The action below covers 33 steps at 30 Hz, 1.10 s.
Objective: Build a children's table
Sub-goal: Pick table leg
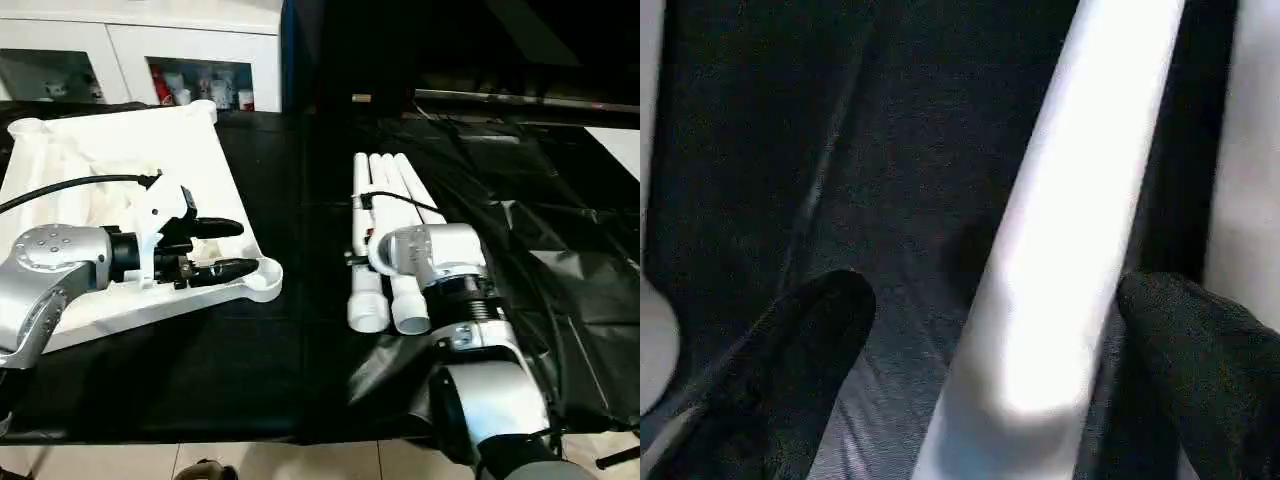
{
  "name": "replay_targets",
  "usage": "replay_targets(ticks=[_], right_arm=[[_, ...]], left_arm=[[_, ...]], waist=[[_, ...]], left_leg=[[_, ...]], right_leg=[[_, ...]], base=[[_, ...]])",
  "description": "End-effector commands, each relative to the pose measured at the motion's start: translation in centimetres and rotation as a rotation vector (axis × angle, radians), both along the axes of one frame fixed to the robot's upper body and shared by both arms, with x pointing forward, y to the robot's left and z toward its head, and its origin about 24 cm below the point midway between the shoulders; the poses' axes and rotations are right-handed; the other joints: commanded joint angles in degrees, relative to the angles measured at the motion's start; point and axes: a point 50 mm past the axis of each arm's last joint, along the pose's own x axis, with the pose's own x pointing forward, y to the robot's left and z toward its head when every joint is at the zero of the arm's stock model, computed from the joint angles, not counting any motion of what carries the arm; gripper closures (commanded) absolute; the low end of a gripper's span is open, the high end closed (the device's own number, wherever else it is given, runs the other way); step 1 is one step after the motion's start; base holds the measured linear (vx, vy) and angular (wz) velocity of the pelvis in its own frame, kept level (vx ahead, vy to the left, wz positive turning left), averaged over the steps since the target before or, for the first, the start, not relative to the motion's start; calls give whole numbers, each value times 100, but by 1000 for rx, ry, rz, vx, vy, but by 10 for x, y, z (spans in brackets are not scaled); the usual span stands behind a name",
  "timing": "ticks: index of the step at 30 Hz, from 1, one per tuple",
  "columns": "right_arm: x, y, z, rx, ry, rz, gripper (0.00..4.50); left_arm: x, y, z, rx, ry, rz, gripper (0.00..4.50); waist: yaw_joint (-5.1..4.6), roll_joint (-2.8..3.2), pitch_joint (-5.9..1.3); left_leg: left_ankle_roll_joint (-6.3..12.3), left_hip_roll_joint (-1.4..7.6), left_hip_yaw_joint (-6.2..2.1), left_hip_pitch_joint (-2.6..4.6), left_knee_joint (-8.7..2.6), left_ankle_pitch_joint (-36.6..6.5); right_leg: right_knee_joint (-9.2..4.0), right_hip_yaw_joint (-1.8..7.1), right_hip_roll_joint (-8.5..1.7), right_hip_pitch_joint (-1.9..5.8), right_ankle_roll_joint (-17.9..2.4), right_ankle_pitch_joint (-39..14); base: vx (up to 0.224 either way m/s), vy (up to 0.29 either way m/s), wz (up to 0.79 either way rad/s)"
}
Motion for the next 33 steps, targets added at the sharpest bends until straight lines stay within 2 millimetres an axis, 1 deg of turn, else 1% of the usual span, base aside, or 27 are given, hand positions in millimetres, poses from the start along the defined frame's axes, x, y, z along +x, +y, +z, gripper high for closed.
replay_targets(ticks=[1,5,7,11,12,13,14,16,17,18,19,20,21,22,23,29,30,32,33], right_arm=[[4,6,12,46,-30,12,0],[4,8,12,40,-36,24,0],[3,7,7,21,-17,15,0],[0,6,-1,23,28,7,0],[-1,6,-4,33,50,9,16],[-6,8,-11,64,93,24,26],[-7,9,-13,71,101,29,26],[-9,11,-18,94,125,40,53],[-11,12,-21,115,142,49,63],[-13,13,-24,137,154,53,63],[-14,14,-26,155,162,56,71],[-14,15,-26,161,163,57,79],[-14,15,-27,164,162,55,88],[-14,15,-27,164,156,52,102],[-13,15,-25,166,147,51,102],[-9,13,-21,163,146,37,150],[-9,12,-22,160,148,31,159],[-8,11,-22,159,149,26,180],[-8,11,-22,161,150,24,180]], left_arm=[[-3,0,2,16,-8,-3,107],[-3,3,2,26,-8,1,107],[-3,3,2,29,-8,-1,107],[-5,3,2,31,-6,-6,107],[-5,2,2,32,-5,-8,104],[-5,2,2,34,-3,-11,103],[-5,2,2,34,-2,-11,103],[-5,1,1,36,-1,-14,103],[-5,1,0,38,1,-16,103],[-5,0,0,38,1,-17,103],[-5,-1,0,38,1,-18,103],[-5,-1,0,37,1,-19,103],[-5,-2,0,38,1,-21,103],[-6,-2,0,38,1,-22,103],[-6,-3,1,36,0,-25,103],[-7,-4,1,34,-2,-29,103],[-7,-5,1,35,-3,-30,103],[-6,-5,1,36,-3,-31,103],[-6,-5,1,37,0,-32,103]], waist=[[20,12,-420],[21,20,-423],[26,23,-420],[50,29,-425],[52,31,-424],[52,31,-422],[56,28,-426],[58,37,-424],[65,18,-425],[76,30,-430],[75,19,-422],[81,28,-423],[82,11,-424],[90,17,-422],[97,-6,-423],[106,7,-428],[109,25,-430],[106,15,-428],[104,16,-427]], left_leg=[[-422,256,-81,199,-397,-782],[-436,257,-85,201,-402,-773],[-447,258,-81,209,-403,-791],[-479,261,-85,206,-403,-792],[-481,261,-85,207,-404,-804],[-477,256,-82,203,-404,-811],[-465,254,-82,203,-401,-822],[-475,260,-86,203,-407,-828],[-474,262,-88,198,-409,-830],[-475,266,-86,209,-405,-814],[-476,266,-86,204,-413,-831],[-483,271,-89,211,-417,-860],[-484,271,-87,211,-417,-875],[-501,272,-89,212,-420,-891],[-501,275,-88,214,-423,-880],[-496,265,-82,209,-413,-813],[-511,265,-84,214,-412,-835],[-522,265,-83,214,-415,-855],[-524,265,-84,212,-416,-865]], right_leg=[[-368,227,-358,198,-1089,63],[-360,220,-354,196,-1087,88],[-365,222,-354,186,-1086,70],[-359,222,-363,191,-1095,91],[-360,221,-363,190,-1101,83],[-361,222,-356,190,-1103,77],[-360,224,-359,194,-1096,74],[-362,221,-359,192,-1090,64],[-359,220,-363,201,-1081,68],[-356,220,-365,191,-1069,84],[-360,220,-364,190,-1069,66],[-360,218,-366,186,-1063,36],[-363,219,-366,189,-1063,23],[-364,218,-371,182,-1064,-24],[-360,217,-375,185,-1065,-53],[-362,220,-372,182,-1072,18],[-358,219,-373,179,-1070,-5],[-362,218,-366,179,-1063,2],[-362,219,-368,180,-1067,-5]], base=[[0,0,0],[0,0,0],[0,0,0],[0,0,0],[0,0,0],[0,0,0],[0,0,0],[0,0,0],[0,0,0],[0,0,0],[0,0,0],[0,0,0],[0,0,0],[0,0,0],[0,0,0],[0,0,0],[0,0,0],[0,0,0],[0,0,0]])
